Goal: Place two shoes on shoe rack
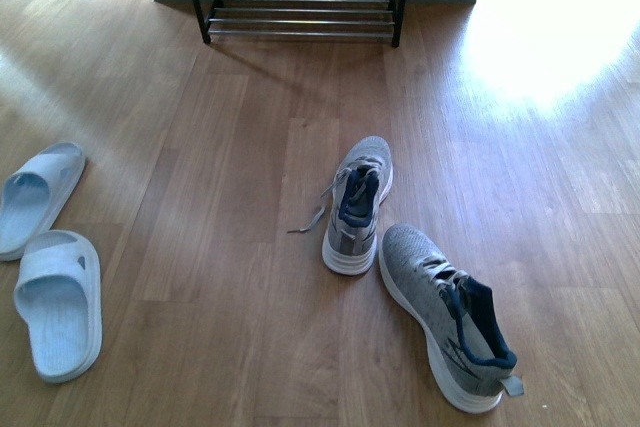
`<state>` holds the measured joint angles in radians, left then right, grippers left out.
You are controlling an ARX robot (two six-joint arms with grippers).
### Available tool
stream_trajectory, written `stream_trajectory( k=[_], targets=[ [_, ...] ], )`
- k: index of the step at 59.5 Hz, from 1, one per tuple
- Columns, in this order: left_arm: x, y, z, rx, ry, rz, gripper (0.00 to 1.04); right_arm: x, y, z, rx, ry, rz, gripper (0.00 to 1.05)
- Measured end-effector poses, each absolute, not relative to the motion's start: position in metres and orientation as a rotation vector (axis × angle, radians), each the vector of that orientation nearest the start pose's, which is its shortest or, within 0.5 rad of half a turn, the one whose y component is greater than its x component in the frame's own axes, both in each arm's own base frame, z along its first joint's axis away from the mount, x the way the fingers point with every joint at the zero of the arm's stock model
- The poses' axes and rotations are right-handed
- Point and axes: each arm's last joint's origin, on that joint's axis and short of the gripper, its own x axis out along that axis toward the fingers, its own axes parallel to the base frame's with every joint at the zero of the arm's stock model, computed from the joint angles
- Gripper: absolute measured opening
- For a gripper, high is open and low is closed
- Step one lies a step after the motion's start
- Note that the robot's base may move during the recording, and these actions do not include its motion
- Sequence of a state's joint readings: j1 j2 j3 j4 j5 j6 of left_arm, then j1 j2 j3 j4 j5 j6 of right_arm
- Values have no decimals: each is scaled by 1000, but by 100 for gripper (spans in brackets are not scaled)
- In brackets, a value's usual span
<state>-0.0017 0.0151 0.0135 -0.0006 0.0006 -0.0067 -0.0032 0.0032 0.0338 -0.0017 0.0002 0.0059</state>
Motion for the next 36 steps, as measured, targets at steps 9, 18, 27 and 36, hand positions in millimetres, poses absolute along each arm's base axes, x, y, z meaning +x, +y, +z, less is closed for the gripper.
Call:
stream_trajectory(
  k=[9, 18, 27, 36],
  targets=[
    [98, 0, 167, -7, 2, -2, 95, 96, 0, 175, 6, -28, -3, 96],
    [98, 0, 167, -7, 2, -2, 95, 96, 0, 175, 6, -28, -3, 96],
    [108, -4, 165, -152, 211, 208, 95, 96, 0, 175, 6, -28, -3, 96],
    [146, -14, 157, -249, 395, 147, 95, 96, 0, 175, 6, -29, 0, 96]
  ],
)
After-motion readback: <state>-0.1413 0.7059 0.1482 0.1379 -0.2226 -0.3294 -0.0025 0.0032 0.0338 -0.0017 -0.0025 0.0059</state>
